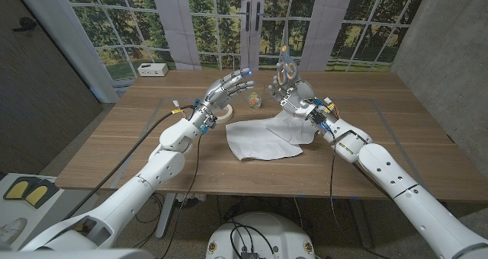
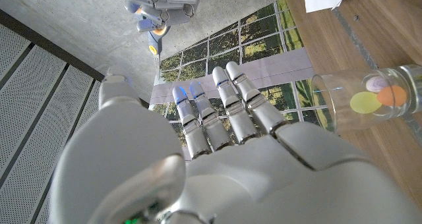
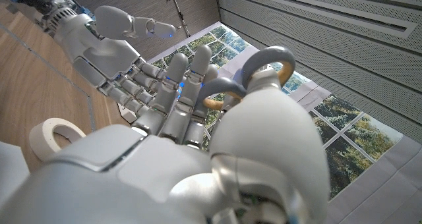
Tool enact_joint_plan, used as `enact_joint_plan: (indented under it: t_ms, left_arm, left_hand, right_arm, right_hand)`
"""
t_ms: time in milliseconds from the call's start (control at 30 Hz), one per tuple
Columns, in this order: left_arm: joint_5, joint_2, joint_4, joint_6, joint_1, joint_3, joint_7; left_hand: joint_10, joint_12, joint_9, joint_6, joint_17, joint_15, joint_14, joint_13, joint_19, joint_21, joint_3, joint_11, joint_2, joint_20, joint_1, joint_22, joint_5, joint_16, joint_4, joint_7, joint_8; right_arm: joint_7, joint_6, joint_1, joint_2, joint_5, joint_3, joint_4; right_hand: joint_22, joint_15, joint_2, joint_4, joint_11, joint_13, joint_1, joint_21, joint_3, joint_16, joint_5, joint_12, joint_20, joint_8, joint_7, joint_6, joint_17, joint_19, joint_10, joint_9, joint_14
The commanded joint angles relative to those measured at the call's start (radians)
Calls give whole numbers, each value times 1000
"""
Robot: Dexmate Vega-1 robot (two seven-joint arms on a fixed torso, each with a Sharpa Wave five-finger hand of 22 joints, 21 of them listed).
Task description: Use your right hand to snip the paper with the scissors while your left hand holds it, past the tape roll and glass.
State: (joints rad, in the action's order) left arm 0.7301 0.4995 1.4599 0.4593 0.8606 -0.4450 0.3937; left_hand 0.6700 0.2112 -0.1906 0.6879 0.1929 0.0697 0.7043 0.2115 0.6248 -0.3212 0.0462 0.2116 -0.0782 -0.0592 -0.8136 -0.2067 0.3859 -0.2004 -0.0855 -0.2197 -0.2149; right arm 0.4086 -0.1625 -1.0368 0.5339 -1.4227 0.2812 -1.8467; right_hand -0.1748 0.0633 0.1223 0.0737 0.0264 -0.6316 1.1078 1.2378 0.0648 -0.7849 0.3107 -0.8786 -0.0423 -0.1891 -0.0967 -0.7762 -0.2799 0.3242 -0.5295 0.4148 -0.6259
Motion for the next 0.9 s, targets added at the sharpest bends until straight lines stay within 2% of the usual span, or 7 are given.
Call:
enact_joint_plan:
  t_ms: [33,267,367,533,633,700,900]
  left_arm:
    - [4,1,-5,-4,0,0,4]
    - [6,2,-5,-5,4,2,3]
    - [7,3,-4,-6,6,2,4]
    - [9,5,-2,-7,10,3,4]
    - [8,7,1,-8,14,4,0]
    - [8,8,3,-9,17,5,-2]
    - [8,10,7,-7,21,7,-4]
  left_hand:
    - [23,13,-3,20,3,150,17,1,0,1,7,0,12,-11,-1,-1,4,-10,0,0,-6]
    - [33,16,-3,36,3,150,27,1,0,2,10,1,14,-11,-2,-1,5,-13,0,0,-9]
    - [35,16,-2,39,3,150,30,1,1,2,11,1,15,-11,-3,-1,6,-13,0,0,-9]
    - [39,17,-2,44,3,150,34,1,2,1,12,1,16,-12,-3,-1,6,-14,1,0,-10]
    - [43,18,-2,49,3,150,38,1,2,2,13,1,17,-12,-4,0,7,-15,1,0,-11]
    - [45,18,-2,52,3,150,40,1,3,1,14,1,18,-13,-4,0,7,-15,1,0,-11]
    - [50,19,-2,58,3,150,47,0,3,1,15,1,20,-13,-5,0,8,-16,2,-1,-11]
  right_arm:
    - [48,17,16,3,38,9,20]
    - [71,26,20,2,51,14,30]
    - [80,31,23,3,59,15,32]
    - [81,32,23,2,61,18,35]
    - [78,37,20,-1,65,19,35]
    - [87,43,20,-1,71,21,37]
    - [81,59,17,-5,81,19,36]
  right_hand:
    - [-3,147,-9,-12,60,31,-48,-16,24,47,9,37,-54,-11,-3,-8,-2,-17,-11,-19,147]
    - [-2,131,-14,-7,35,72,-58,-29,32,58,20,88,-27,-21,-9,-24,-10,-33,72,-32,231]
    - [-4,94,-20,-2,-4,113,-62,-37,39,63,26,158,-13,-33,-15,-49,-4,-49,175,-39,282]
    - [-4,72,-30,4,-21,162,-64,-45,46,73,33,223,14,-37,-16,-64,9,-68,263,-45,326]
    - [-4,68,-32,7,-33,178,-62,-46,47,77,36,236,18,-37,-10,-65,14,-69,272,-46,337]
    - [-4,69,-30,14,-31,198,-53,-49,44,77,41,245,21,-57,-3,-114,21,-74,269,-45,340]
    - [-4,56,-42,11,-35,230,-67,-55,56,84,43,260,46,-56,15,-121,35,-84,267,-47,349]
